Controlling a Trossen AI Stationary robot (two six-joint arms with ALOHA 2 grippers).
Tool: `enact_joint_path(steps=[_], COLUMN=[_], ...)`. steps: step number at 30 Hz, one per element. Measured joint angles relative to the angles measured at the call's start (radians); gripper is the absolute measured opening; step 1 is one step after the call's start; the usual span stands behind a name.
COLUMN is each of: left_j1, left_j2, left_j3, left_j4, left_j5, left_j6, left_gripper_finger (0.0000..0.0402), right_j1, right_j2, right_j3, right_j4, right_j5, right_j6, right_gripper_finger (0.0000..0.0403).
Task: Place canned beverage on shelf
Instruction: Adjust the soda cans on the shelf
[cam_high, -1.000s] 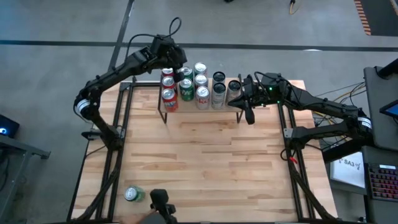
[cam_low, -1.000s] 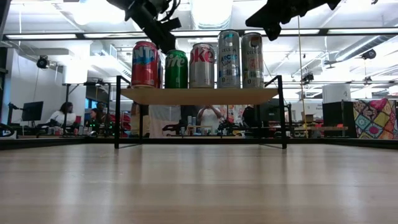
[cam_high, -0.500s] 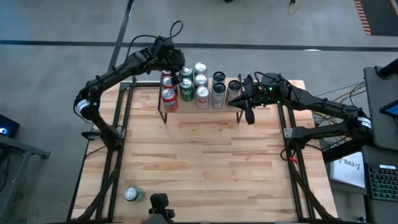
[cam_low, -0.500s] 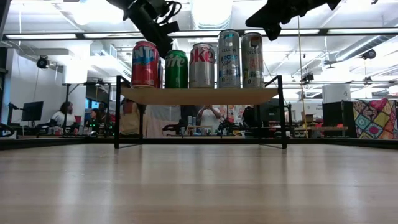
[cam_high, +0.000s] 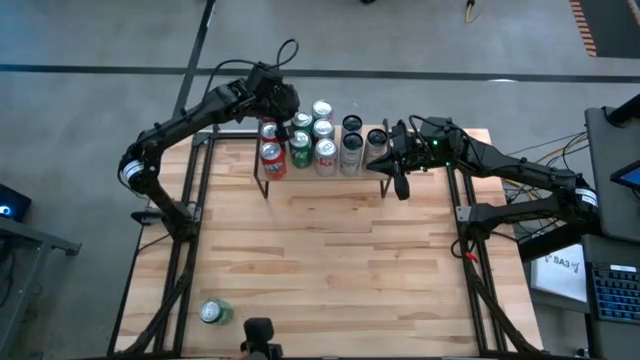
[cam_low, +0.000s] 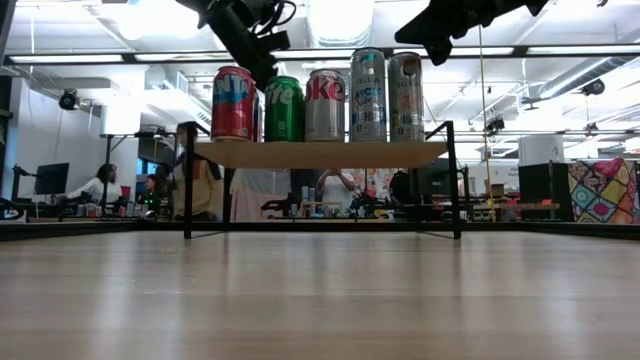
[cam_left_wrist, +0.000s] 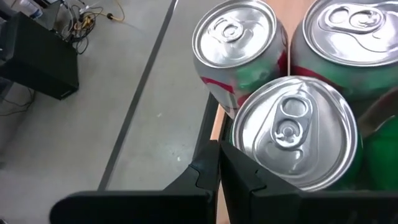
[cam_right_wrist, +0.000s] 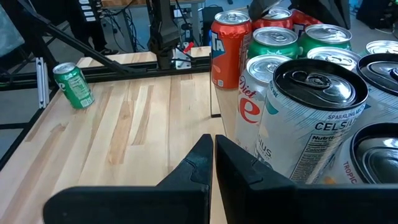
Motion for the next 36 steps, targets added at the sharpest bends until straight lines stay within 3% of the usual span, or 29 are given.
enact_joint_path(steps=[23, 28, 36], left_j1=[-0.017, -0.031, -0.097], left_j2=[-0.004, -0.03, -0.059], left_j3=[0.03, 0.03, 0.03], left_j4=[-0.005, -0.016, -0.06], left_j5=[0.013, -0.073, 0.005], left_j6=[-0.004, -0.041, -0.144], left_gripper_finger=[0.0, 0.0, 0.0], right_j1=[0.0, 0.0, 0.0], right_j2=[0.0, 0.0, 0.0], right_j3=[0.0, 0.0, 0.0], right_j4=[-0.001, -0.001, -0.002], right_j5=[0.0, 0.0, -0.001], right_j6=[-0.001, -0.001, -0.005], right_gripper_finger=[0.0009, 0.0009, 0.0009])
